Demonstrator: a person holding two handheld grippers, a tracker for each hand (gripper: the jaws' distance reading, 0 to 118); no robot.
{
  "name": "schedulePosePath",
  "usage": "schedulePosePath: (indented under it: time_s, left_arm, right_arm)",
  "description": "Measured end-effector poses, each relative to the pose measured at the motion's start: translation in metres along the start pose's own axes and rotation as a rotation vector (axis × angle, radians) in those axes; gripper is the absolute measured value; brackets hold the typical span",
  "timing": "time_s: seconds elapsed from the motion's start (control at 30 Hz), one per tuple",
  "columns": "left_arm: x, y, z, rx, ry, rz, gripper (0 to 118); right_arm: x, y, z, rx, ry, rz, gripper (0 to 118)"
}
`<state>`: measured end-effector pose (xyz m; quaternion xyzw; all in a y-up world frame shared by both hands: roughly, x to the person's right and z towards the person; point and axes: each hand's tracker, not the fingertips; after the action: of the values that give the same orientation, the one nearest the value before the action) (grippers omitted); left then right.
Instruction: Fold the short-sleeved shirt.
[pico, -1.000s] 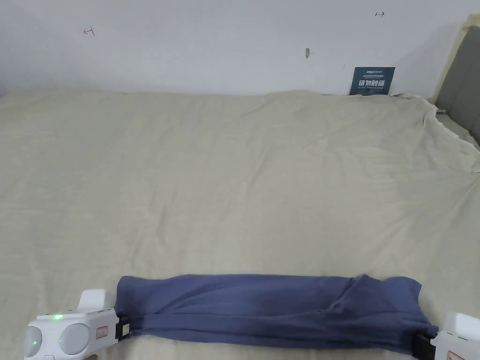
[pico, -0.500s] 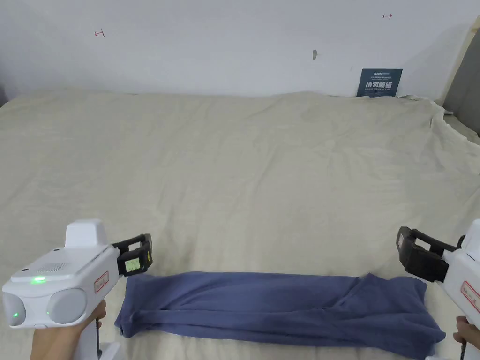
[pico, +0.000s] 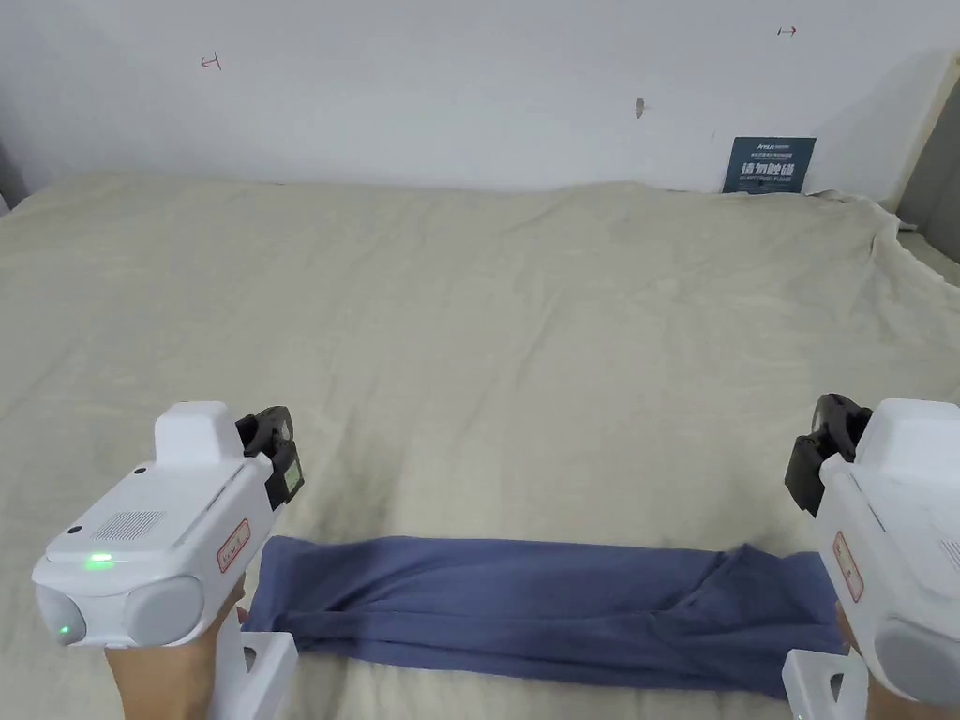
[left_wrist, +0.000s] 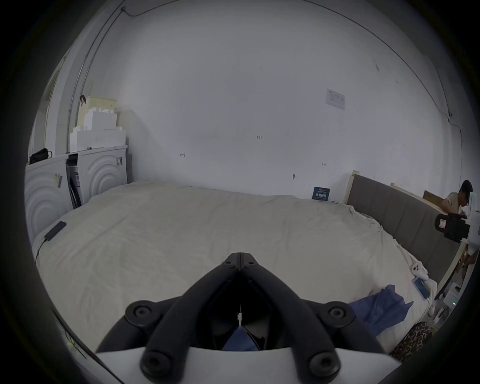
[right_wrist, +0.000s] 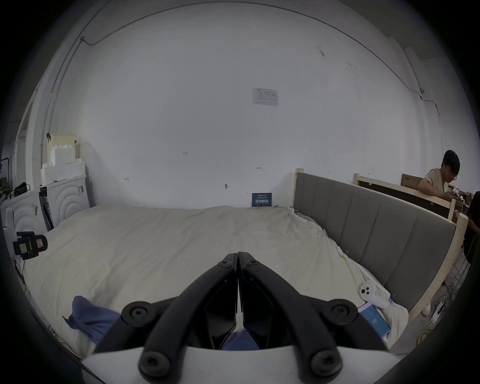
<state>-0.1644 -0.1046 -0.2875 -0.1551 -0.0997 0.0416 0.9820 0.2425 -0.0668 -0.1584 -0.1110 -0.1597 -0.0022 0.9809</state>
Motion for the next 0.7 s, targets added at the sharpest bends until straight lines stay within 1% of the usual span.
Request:
schedulePosePath:
  time_s: [0.13, 0.23, 0.33, 0.43, 0.5, 0.53, 0.7]
  left_arm:
    - [-0.001, 0.001, -0.002, -0.012, 0.003, -0.025, 0]
    - [-0.009, 0.002, -0.008, -0.059, -0.027, 0.0, 0]
    - [-0.024, 0.001, -0.019, -0.161, -0.086, 0.054, 0]
    - [-0.046, -0.006, -0.034, -0.298, -0.159, 0.144, 0]
    - [-0.059, -0.014, -0.043, -0.336, -0.163, 0.15, 0]
    - [-0.068, -0.019, -0.05, -0.384, -0.189, 0.154, 0]
    - [-0.105, -0.047, -0.076, -0.557, -0.24, 0.243, 0]
  right_arm:
    - [-0.004, 0.002, -0.002, 0.007, -0.001, 0.019, 0]
    - [-0.004, 0.002, -0.003, 0.002, 0.01, 0.014, 0]
    - [-0.004, 0.001, -0.005, -0.007, 0.017, 0.012, 0]
    - [-0.004, -0.001, -0.007, -0.023, 0.026, 0.008, 0]
    - [-0.005, -0.002, -0.008, -0.031, 0.029, 0.01, 0]
    - [-0.006, -0.003, -0.009, -0.035, 0.031, 0.014, 0]
    - [-0.01, -0.004, -0.014, -0.055, 0.04, 0.033, 0]
